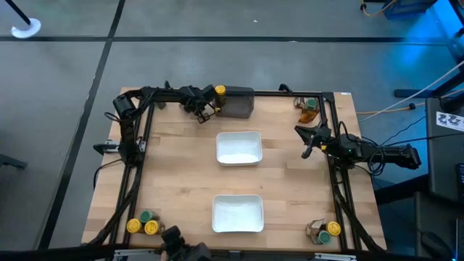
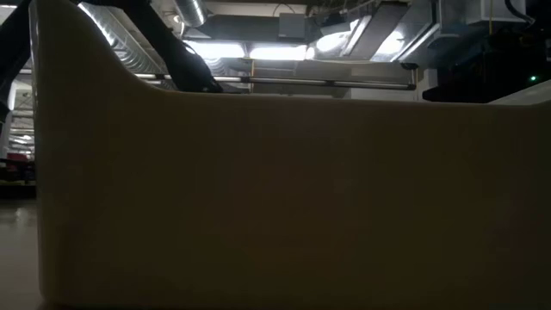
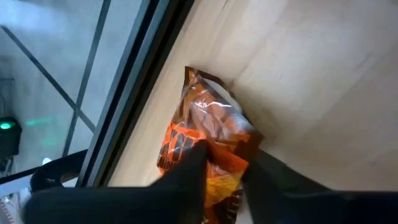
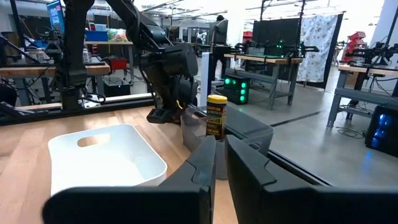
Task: Sort spices by type
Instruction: Put the orange seasoning bag into the white bin
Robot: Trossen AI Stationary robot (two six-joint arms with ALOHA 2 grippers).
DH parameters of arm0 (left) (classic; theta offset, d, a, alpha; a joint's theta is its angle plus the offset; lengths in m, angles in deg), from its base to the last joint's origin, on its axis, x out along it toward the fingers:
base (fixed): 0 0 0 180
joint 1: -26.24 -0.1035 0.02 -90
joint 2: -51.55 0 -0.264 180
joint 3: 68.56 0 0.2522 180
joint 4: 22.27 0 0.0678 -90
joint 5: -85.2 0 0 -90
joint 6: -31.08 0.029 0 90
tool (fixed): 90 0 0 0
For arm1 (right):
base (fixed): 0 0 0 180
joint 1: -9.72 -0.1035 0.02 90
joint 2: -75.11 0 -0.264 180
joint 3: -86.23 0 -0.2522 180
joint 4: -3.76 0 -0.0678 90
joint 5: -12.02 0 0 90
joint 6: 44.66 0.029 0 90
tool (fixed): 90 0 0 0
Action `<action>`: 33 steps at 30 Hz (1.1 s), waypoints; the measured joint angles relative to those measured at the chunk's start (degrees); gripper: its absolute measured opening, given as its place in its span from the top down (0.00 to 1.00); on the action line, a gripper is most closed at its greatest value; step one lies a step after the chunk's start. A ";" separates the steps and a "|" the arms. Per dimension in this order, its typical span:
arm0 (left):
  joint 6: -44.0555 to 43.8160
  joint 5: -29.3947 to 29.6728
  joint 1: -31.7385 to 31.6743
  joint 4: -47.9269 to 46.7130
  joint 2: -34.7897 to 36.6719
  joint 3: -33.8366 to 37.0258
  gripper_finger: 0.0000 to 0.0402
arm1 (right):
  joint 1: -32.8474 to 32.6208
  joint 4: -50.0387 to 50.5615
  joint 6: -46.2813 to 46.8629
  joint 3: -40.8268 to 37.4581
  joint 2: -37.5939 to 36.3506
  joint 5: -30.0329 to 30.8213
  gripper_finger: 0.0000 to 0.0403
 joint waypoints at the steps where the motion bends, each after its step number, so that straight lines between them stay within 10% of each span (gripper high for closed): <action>1: 0.02 0.02 0.03 0.01 0.00 0.00 0.92 | 0.00 0.00 0.02 0.00 0.00 0.00 0.91; 33: -7.03 -0.47 20.02 -6.52 22.24 -0.07 1.00 | 0.00 -0.35 -0.32 0.00 0.00 0.00 0.91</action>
